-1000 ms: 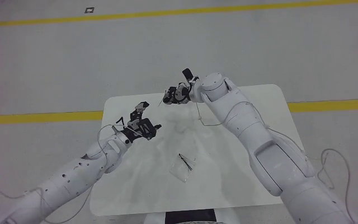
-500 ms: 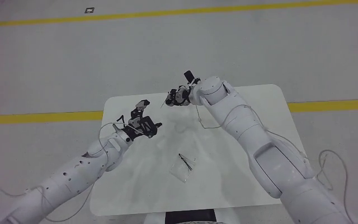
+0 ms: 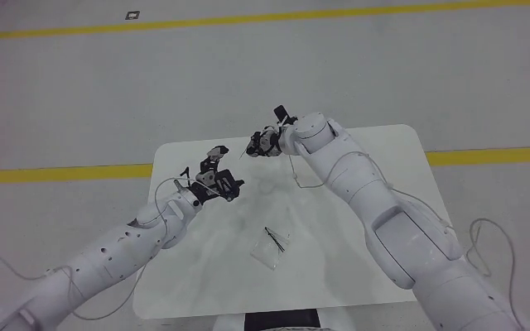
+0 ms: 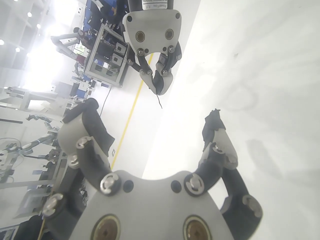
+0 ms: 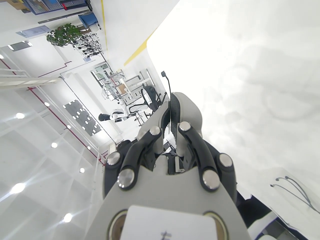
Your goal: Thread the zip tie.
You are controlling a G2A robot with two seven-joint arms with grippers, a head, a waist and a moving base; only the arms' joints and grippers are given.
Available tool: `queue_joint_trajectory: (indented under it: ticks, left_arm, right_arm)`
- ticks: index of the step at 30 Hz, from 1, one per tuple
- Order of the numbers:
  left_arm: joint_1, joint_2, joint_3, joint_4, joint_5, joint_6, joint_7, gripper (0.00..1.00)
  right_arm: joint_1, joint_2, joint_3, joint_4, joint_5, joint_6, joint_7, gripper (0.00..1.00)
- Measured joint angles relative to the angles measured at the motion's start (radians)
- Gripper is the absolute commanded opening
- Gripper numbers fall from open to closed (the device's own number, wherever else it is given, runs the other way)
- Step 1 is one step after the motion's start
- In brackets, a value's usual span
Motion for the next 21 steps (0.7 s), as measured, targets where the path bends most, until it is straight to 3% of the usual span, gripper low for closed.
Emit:
queue_joint_trajectory:
  ticks: [11,21]
  left_arm:
    - [-0.019,-0.006,0.017,0.005,0.0,0.003,-0.019,1.0]
    - [-0.017,-0.007,0.014,0.008,0.0,0.002,-0.023,1.0]
  right_arm:
    - [-0.027,0.009,0.013,-0.012,-0.014,0.0,-0.056,0.0]
    - [-0.04,0.01,0.017,-0.027,-0.013,-0.007,-0.07,0.0]
